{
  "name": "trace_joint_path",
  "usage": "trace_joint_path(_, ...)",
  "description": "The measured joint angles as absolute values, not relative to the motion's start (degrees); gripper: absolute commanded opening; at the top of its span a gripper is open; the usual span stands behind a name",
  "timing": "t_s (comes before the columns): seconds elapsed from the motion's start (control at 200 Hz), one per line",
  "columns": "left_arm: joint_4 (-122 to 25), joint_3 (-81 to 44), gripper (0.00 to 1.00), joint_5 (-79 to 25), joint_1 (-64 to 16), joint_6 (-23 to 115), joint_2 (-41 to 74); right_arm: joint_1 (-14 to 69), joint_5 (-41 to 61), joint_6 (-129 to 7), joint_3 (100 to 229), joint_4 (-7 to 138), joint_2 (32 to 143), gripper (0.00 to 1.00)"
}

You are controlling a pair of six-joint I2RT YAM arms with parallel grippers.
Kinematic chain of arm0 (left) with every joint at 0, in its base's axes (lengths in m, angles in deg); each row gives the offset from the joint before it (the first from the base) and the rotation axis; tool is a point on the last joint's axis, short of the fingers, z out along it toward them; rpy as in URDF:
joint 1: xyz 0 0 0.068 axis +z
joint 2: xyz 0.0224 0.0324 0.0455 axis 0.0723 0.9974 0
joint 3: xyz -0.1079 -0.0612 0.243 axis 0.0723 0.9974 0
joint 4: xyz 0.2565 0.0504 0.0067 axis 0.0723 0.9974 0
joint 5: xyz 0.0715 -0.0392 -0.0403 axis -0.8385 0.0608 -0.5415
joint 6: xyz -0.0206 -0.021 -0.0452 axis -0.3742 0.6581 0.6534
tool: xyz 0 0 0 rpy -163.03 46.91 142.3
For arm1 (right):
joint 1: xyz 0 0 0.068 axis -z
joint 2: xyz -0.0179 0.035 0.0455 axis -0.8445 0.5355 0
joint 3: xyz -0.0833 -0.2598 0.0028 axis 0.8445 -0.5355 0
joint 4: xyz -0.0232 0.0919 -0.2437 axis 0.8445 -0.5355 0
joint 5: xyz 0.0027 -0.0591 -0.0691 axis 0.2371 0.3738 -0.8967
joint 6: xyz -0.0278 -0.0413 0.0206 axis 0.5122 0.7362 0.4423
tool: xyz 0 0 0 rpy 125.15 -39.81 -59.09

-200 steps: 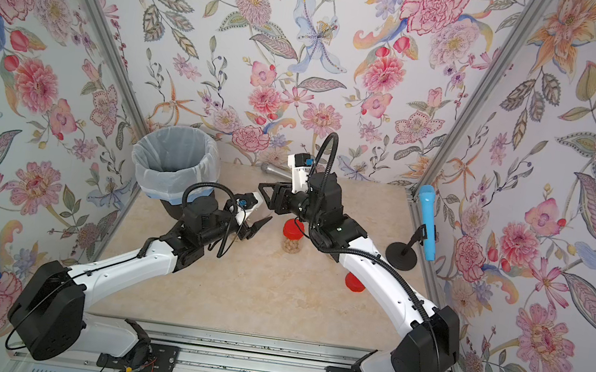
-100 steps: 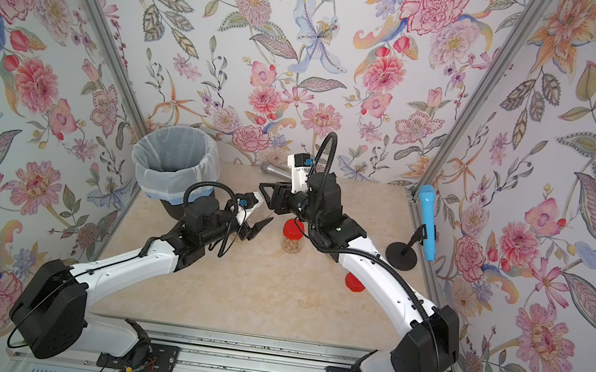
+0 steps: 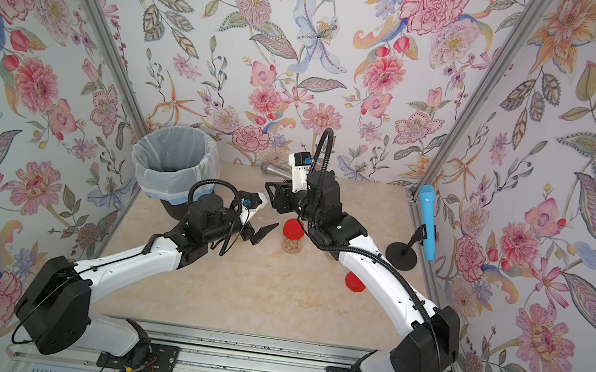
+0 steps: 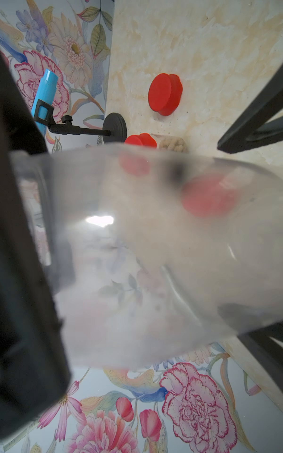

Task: Empty moldy peanuts from jars
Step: Place the jar at the center of the board.

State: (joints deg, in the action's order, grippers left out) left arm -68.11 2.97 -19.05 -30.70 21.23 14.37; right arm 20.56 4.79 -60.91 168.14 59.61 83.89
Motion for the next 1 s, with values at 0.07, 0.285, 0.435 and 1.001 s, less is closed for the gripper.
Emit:
trace_joint_path(0.07, -67.48, 2.97, 1.00, -19.09, -30.70, 20.57, 14.22, 22.90, 4.29, -60.10, 168.12, 58.74, 83.74, 0.35)
trace_joint_path(0.285, -66.56, 3.36, 1.00, -20.52, -30.70, 19.85, 12.29, 34.85, 3.30, -58.29, 166.41, 58.30, 82.01, 0.36)
trace_joint_path(0.435, -66.50, 4.52, 1.00, -22.92, -30.70, 19.87, 11.72, 43.64, 3.28, -56.48, 164.95, 57.97, 82.49, 0.36)
trace_joint_path(1.001, -68.86, 10.64, 1.00, -28.25, -30.70, 19.98, 6.76, 53.76, 2.60, -46.49, 175.88, 59.35, 109.79, 0.37)
